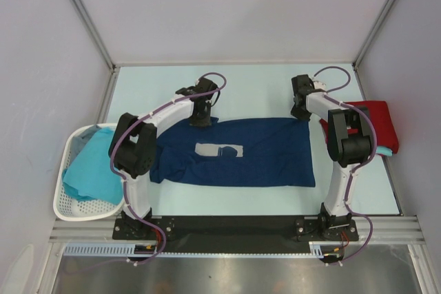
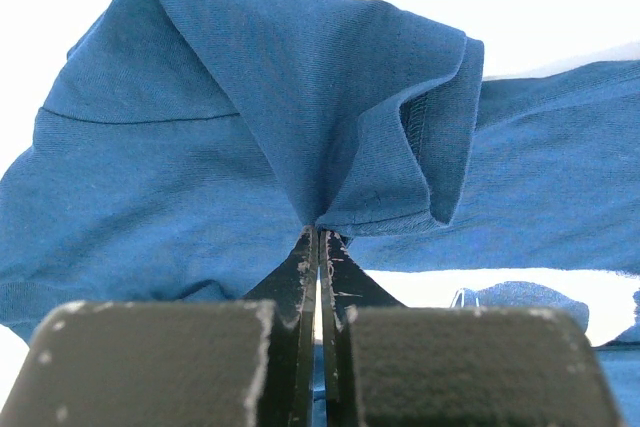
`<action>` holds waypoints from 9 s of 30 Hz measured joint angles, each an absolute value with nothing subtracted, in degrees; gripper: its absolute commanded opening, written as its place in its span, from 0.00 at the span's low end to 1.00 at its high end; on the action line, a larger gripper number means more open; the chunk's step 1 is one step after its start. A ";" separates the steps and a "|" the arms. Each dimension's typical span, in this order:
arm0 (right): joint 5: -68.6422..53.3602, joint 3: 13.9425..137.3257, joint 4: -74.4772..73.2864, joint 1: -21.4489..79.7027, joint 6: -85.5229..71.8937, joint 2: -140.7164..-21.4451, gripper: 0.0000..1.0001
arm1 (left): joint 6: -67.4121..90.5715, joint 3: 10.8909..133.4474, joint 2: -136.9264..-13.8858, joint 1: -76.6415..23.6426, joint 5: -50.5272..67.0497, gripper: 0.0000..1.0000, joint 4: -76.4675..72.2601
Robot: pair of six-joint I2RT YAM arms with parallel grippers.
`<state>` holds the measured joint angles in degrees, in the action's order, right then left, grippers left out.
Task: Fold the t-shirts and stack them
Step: Grap the side of the flattened tshirt furthest away from the robot with both arms
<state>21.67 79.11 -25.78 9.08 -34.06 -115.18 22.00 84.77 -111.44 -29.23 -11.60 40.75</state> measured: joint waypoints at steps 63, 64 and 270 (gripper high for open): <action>29.58 74.98 -27.46 15.92 -30.74 -99.26 0.00 | 23.05 87.42 -117.80 -28.88 -6.15 0.00 43.24; 29.58 74.98 -27.46 15.92 -30.74 -99.26 0.00 | 23.07 87.15 -117.75 -28.88 -6.17 0.00 43.07; 29.54 77.08 -27.38 17.26 -30.30 -98.32 0.00 | 23.00 118.39 -114.83 -16.16 -14.92 0.00 53.74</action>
<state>29.54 77.08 -27.38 17.26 -30.30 -98.32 23.00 118.39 -114.83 -16.16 -14.92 53.74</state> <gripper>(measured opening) 0.010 0.005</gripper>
